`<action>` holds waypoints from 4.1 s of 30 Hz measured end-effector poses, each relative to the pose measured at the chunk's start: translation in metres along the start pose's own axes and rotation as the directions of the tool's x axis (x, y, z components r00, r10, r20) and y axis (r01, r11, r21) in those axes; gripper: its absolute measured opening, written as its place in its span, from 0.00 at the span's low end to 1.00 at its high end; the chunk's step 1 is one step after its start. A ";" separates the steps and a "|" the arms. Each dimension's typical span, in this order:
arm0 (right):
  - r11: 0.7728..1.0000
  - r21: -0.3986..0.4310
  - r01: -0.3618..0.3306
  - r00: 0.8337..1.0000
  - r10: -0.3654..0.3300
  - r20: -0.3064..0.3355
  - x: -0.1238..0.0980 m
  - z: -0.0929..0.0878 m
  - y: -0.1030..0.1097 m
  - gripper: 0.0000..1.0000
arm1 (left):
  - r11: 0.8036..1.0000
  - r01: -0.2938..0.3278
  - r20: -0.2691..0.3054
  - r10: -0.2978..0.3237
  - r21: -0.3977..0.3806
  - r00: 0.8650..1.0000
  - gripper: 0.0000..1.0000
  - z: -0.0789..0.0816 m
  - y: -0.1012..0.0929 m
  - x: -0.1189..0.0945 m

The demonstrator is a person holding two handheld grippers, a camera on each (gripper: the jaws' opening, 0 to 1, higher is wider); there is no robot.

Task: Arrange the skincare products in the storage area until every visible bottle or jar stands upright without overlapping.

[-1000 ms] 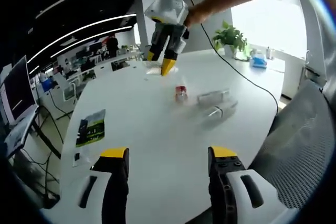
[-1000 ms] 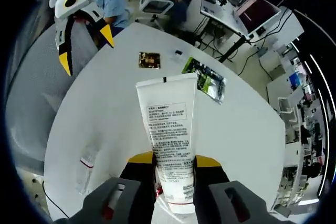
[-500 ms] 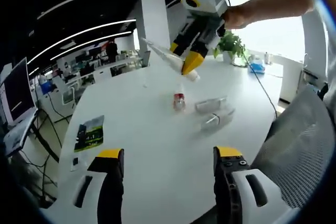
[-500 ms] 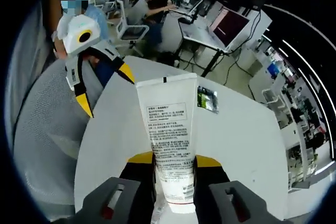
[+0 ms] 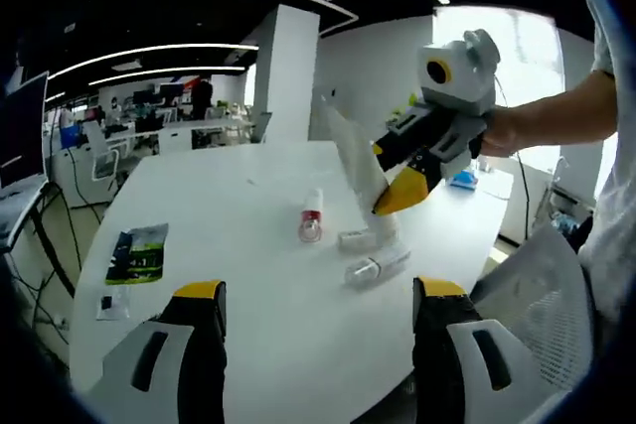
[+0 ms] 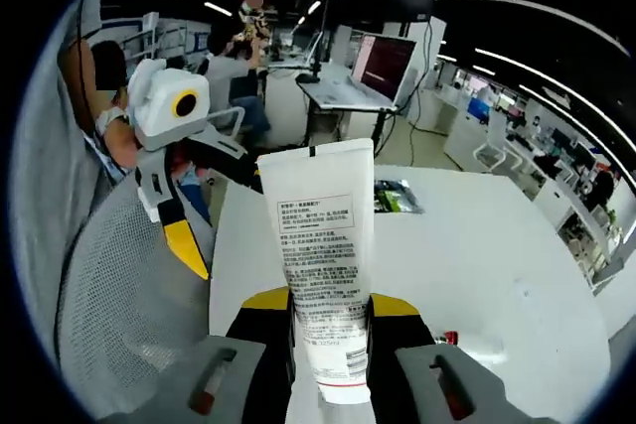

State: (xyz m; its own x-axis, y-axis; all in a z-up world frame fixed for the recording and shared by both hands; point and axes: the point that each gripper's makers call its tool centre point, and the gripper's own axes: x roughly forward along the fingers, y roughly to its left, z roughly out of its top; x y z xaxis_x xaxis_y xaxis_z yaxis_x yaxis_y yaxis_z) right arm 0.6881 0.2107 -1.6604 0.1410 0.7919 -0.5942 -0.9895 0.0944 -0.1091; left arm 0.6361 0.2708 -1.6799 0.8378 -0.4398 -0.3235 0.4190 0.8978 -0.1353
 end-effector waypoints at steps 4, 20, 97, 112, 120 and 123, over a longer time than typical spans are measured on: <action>0.997 0.068 -0.020 0.998 0.016 0.052 -0.008 0.002 0.010 0.21 | 0.995 0.090 0.066 -0.086 -0.047 0.994 0.66 0.017 -0.013 -0.004; 0.904 0.351 -0.244 0.952 0.155 0.262 -0.030 0.019 0.055 0.21 | 0.801 0.504 0.332 -0.404 -0.321 0.853 0.60 0.092 -0.070 -0.005; 0.873 0.476 -0.104 0.963 -0.032 0.269 -0.026 0.043 0.050 0.11 | 0.846 0.406 0.375 -0.272 -0.345 0.886 0.32 0.141 -0.058 0.015; 0.699 0.397 -0.594 0.775 0.367 0.514 -0.059 0.078 0.112 0.11 | 0.612 0.712 0.370 -0.608 -0.345 0.702 0.24 0.136 -0.117 -0.015; 0.644 0.411 -0.645 0.740 0.396 0.543 -0.057 0.083 0.117 0.12 | 0.585 0.715 0.394 -0.597 -0.383 0.699 0.19 0.137 -0.112 -0.019; 0.631 0.421 -0.652 0.737 0.394 0.550 -0.056 0.085 0.116 0.13 | 0.595 0.703 0.400 -0.578 -0.390 0.711 0.18 0.138 -0.108 -0.018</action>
State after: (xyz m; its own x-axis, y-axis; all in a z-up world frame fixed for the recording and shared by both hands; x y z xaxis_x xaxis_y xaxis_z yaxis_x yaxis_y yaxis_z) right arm 0.5623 0.2289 -1.5718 -0.3025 0.9522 -0.0426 -0.7290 -0.2023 0.6539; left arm 0.6240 0.1786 -1.5298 0.4938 -0.8405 0.2228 0.7019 0.2341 -0.6727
